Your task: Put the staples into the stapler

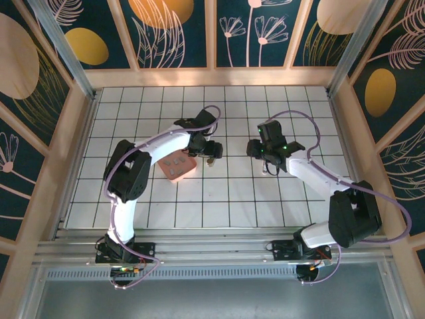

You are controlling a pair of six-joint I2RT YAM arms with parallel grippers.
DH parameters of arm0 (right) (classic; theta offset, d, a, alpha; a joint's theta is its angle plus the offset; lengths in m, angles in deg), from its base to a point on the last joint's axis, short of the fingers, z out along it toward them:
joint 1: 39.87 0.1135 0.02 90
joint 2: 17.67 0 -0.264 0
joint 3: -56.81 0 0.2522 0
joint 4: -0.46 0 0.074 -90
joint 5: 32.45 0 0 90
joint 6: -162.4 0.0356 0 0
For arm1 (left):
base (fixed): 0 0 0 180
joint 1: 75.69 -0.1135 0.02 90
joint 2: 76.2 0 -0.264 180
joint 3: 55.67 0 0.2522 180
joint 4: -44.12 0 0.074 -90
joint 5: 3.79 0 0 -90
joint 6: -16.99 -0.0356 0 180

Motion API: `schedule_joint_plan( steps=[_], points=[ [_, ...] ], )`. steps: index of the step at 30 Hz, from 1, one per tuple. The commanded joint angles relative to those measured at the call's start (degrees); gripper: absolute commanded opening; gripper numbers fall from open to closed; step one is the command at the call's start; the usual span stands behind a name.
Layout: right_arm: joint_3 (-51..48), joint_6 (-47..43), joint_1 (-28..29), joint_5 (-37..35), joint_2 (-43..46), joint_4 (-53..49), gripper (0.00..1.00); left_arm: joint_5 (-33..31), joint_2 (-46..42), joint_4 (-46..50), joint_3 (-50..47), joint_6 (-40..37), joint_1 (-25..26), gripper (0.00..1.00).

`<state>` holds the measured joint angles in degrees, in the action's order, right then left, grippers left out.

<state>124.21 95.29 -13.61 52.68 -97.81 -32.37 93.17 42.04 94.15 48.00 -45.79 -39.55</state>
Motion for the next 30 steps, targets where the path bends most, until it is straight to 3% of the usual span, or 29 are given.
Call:
schedule_joint_plan(
  steps=[1, 9, 21, 30],
  points=[
    [0.27, 0.51, 0.46, -0.14, 2.09, 0.44, 0.49, -0.26, 2.81, 2.06, 1.98, -0.94, 0.42, 0.77],
    [-0.06, 0.26, 0.47, -0.06, 2.44, 0.60, 0.49, -0.19, 5.67, 2.27, 3.25, -1.03, 1.53, 0.68],
    [-1.43, 0.22, 0.41, -0.23, 4.17, 0.87, 0.48, -4.50, 6.29, 3.57, 2.91, -2.72, 2.58, 0.36],
    [-3.57, 0.22, -0.53, 3.05, 7.28, 4.73, 0.49, -8.46, 0.04, -0.10, 0.61, -8.23, 2.57, 0.30]
  ],
)
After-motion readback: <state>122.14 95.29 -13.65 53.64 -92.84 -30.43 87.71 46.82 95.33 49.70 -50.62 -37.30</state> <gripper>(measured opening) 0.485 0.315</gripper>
